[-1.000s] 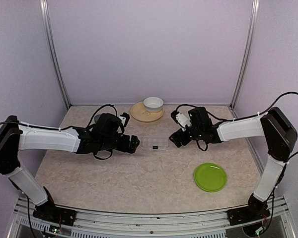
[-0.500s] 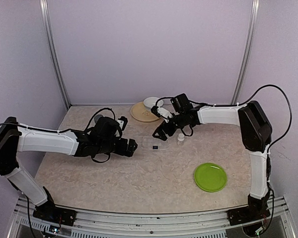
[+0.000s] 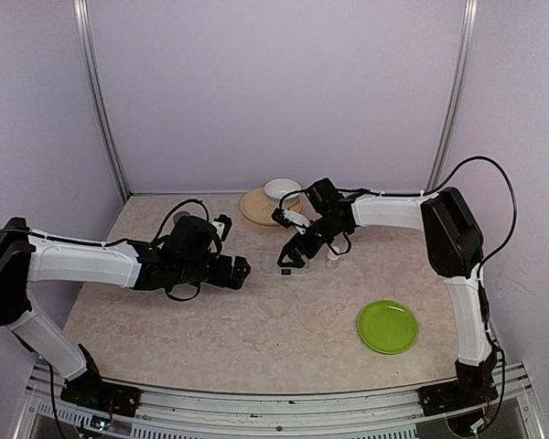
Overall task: Sort the pills into containers
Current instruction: Pick up the pill container from the center of the board.
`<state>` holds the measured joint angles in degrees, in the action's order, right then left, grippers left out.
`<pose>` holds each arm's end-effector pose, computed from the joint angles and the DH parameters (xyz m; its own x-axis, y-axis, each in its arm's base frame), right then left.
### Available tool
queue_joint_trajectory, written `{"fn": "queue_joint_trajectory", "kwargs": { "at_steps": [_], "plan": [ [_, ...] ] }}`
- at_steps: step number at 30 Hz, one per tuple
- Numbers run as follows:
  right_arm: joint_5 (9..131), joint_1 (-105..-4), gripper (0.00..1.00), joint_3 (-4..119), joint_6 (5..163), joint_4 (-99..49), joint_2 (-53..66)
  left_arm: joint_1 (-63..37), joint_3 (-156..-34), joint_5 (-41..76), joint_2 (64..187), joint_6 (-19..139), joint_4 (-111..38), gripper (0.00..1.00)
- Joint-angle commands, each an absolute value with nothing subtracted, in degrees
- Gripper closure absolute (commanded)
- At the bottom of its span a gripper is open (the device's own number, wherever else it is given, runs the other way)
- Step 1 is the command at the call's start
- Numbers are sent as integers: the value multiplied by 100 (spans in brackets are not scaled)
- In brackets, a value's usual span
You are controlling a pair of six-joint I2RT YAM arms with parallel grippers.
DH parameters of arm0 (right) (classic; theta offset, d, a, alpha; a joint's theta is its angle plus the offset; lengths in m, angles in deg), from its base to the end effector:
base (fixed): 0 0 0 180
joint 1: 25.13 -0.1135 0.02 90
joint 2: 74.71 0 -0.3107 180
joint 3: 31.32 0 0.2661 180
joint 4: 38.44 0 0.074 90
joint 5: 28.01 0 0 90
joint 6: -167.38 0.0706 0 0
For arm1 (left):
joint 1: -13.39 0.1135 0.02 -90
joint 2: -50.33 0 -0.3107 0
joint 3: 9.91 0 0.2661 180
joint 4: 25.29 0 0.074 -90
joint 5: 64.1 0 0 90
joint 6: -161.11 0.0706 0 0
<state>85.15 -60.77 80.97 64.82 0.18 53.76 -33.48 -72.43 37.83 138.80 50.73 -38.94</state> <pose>0.4299 0.3424 0.1691 -0.4916 -0.5985 -0.6325 -0.8472 0.4968 0.1883 0.2576 -0.2536 0.2164 -0.6192 0.1627 -0.7682 0.4155 0.8980 -0.1448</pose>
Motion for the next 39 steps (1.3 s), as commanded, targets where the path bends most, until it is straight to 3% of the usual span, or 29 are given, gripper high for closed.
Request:
{"fn": "queue_joint_trajectory", "kwargs": {
  "at_steps": [1,17,30,39],
  "plan": [
    [9102,-6132,0,8049,6497,427,5430,-3302,-7165,3813,13734,5050,-3845,1],
    [8523,-6374,0,7450,6195,516,5010,-3280,-7163,3799,13719,5071,-3832,1],
    [6674,-6582,0,6125,6453,-696,4232,-3267,-6998,3712,13761,5037,-3650,1],
    [6732,-6582,0,5852,6468,-1129,4046,-3284,-6857,3656,13744,4844,-3547,1]
  ]
}}
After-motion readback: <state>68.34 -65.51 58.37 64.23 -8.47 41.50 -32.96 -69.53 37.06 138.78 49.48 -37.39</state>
